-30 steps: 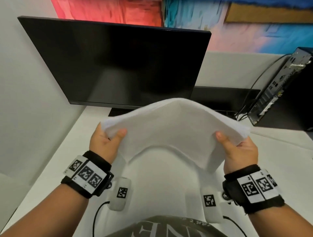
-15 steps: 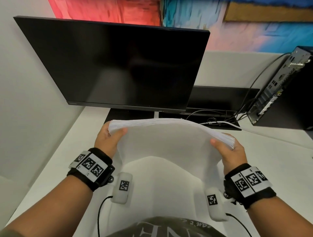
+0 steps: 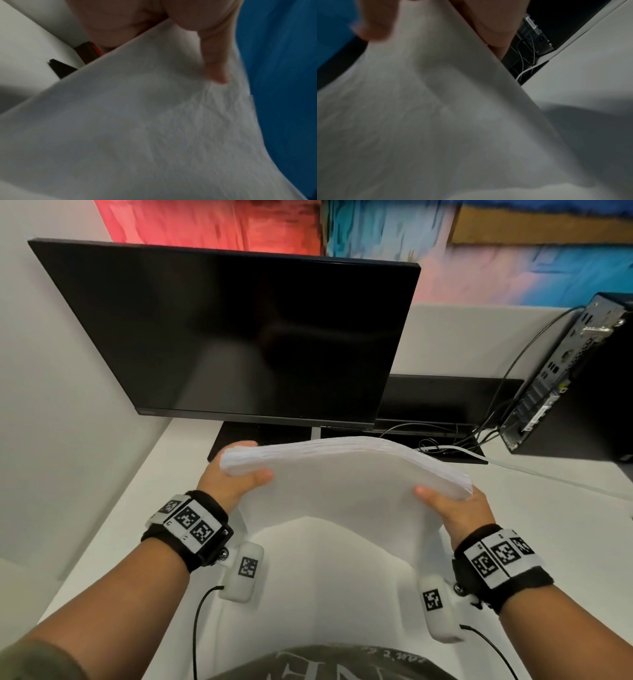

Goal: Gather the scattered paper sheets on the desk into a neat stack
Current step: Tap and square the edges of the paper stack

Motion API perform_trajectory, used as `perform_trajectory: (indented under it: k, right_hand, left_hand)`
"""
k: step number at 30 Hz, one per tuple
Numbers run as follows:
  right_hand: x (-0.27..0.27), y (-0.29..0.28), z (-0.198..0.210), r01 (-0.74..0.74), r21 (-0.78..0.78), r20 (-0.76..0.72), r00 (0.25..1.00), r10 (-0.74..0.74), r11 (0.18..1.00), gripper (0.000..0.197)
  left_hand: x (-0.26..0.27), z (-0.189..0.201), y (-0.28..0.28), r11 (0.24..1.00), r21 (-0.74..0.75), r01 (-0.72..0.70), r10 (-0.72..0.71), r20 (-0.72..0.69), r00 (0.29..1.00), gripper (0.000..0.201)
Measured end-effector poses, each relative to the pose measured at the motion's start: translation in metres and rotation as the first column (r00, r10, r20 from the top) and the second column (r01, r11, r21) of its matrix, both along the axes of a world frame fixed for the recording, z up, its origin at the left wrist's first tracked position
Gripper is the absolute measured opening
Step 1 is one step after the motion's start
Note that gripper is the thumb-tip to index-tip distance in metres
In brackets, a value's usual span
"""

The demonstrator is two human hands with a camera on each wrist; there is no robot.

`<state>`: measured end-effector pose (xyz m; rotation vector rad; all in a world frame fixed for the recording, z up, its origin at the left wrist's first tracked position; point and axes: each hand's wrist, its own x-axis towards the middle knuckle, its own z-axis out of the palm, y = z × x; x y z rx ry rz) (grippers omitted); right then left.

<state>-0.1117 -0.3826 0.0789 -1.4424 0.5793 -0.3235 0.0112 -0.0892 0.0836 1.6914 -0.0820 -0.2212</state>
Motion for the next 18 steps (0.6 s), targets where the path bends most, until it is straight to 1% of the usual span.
perform_trajectory:
  k: [2,3,5,6,7,8,10,11,12,13,14,15,16,18]
  right_hand:
    - [-0.001,0.004,-0.002,0.043,0.002,-0.026,0.999,-0.043,0.999,0.022]
    - [-0.001,0.004,-0.001,0.068,0.0,-0.026,0.997,-0.068,0.998,0.02]
    - [-0.003,-0.001,0.001,0.076,-0.014,0.015,0.997,-0.076,0.997,0.02]
    - [-0.005,-0.005,0.005,0.054,-0.037,0.046,0.998,-0.052,0.998,0.02]
    - [-0.007,-0.01,0.009,0.017,-0.068,0.072,0.997,-0.012,0.998,0.022]
    - [-0.01,-0.015,0.013,-0.034,-0.086,0.103,0.994,0.043,0.996,0.025]
    - [-0.014,-0.023,0.017,-0.145,-0.088,0.139,0.978,0.156,0.985,0.029]
    - [-0.016,-0.026,0.015,-0.199,-0.083,0.137,0.968,0.209,0.976,0.034]
    - [-0.017,-0.026,0.011,-0.252,-0.076,0.126,0.957,0.26,0.965,0.046]
    - [-0.018,-0.026,0.003,-0.28,-0.058,0.096,0.954,0.284,0.958,0.059]
    - [-0.019,-0.023,-0.003,-0.287,-0.027,0.072,0.955,0.288,0.958,0.068]
    - [-0.019,-0.02,-0.008,-0.274,-0.002,0.052,0.96,0.274,0.962,0.071]
    - [-0.019,-0.018,-0.012,-0.269,0.018,0.046,0.962,0.268,0.963,0.071]
    - [-0.019,-0.016,-0.014,-0.259,0.028,0.054,0.965,0.257,0.966,0.071]
  left_hand:
    - [-0.002,-0.003,-0.005,0.999,0.036,-0.026,0.028,-0.042,0.999,0.044]
    - [-0.001,-0.004,-0.005,0.999,0.039,-0.031,0.033,-0.057,0.998,0.043]
    - [0.001,0.0,-0.003,0.998,0.068,-0.009,0.01,-0.012,1.0,0.049]
    - [0.003,0.004,0.001,0.996,0.094,0.004,-0.007,0.037,0.999,0.042]
    - [0.004,0.009,0.004,0.993,0.119,0.012,-0.022,0.084,0.996,0.032]
    - [0.005,0.014,0.008,0.991,0.128,0.025,-0.041,0.121,0.992,0.028]
    - [0.005,0.017,0.013,0.992,0.104,0.075,-0.09,0.148,0.985,0.031]
    - [0.005,0.015,0.015,0.99,0.091,0.108,-0.121,0.144,0.982,0.03]
    - [0.005,0.011,0.016,0.986,0.083,0.144,-0.154,0.123,0.98,0.029]
    - [0.006,0.005,0.019,0.982,0.091,0.166,-0.174,0.096,0.98,0.034]
    - [0.007,-0.002,0.022,0.976,0.107,0.188,-0.196,0.074,0.978,0.045]
    - [0.008,-0.009,0.023,0.969,0.121,0.217,-0.226,0.06,0.972,0.056]
    - [0.009,-0.013,0.023,0.961,0.127,0.245,-0.254,0.056,0.966,0.06]
    - [0.01,-0.016,0.023,0.956,0.133,0.263,-0.27,0.04,0.962,0.058]
